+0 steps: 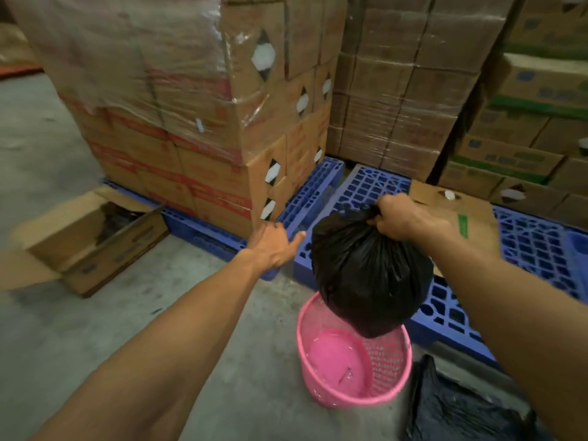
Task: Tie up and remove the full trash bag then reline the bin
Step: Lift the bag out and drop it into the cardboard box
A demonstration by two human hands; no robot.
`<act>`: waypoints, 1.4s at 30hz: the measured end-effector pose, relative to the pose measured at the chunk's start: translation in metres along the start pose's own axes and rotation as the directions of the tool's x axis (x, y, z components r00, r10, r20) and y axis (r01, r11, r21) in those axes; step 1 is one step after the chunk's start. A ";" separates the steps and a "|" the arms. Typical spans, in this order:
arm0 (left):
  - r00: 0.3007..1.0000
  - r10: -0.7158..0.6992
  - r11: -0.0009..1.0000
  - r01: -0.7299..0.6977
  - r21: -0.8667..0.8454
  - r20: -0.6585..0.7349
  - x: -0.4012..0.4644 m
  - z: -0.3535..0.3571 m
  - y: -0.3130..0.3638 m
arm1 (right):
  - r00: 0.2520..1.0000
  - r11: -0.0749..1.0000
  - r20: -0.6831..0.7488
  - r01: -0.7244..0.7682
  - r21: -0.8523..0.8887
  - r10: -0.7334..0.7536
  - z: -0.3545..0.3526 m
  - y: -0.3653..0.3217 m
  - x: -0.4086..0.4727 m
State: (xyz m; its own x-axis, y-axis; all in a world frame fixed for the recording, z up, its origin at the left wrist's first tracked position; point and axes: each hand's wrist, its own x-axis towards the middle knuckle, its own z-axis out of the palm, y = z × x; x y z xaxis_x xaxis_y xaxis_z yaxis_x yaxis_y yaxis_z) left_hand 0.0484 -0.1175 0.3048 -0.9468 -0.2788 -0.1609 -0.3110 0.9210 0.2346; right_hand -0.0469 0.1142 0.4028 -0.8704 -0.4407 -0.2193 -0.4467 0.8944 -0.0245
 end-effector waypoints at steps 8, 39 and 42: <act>0.984 -0.170 0.985 0.169 0.020 0.052 -0.079 -0.203 -0.046 | 0.987 1.000 0.158 0.013 0.015 -0.015 -0.166 -0.080 -0.014; 0.767 -0.636 0.757 0.642 -0.124 0.086 -0.110 -0.403 -0.411 | 0.834 0.881 0.287 0.462 0.103 -0.471 -0.260 -0.546 0.148; 0.739 -0.664 0.723 0.673 -0.157 0.113 -0.091 -0.397 -0.453 | 0.817 0.869 0.302 0.485 0.103 -0.491 -0.243 -0.599 0.186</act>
State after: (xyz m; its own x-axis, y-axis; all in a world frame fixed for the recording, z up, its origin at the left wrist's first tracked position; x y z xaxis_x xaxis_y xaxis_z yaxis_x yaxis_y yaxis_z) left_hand 0.2429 -0.6177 0.5938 -0.4842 -0.7867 -0.3829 -0.8750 0.4353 0.2120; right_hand 0.0083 -0.5217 0.6139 -0.4292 -0.7764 -0.4614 -0.7886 0.5712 -0.2276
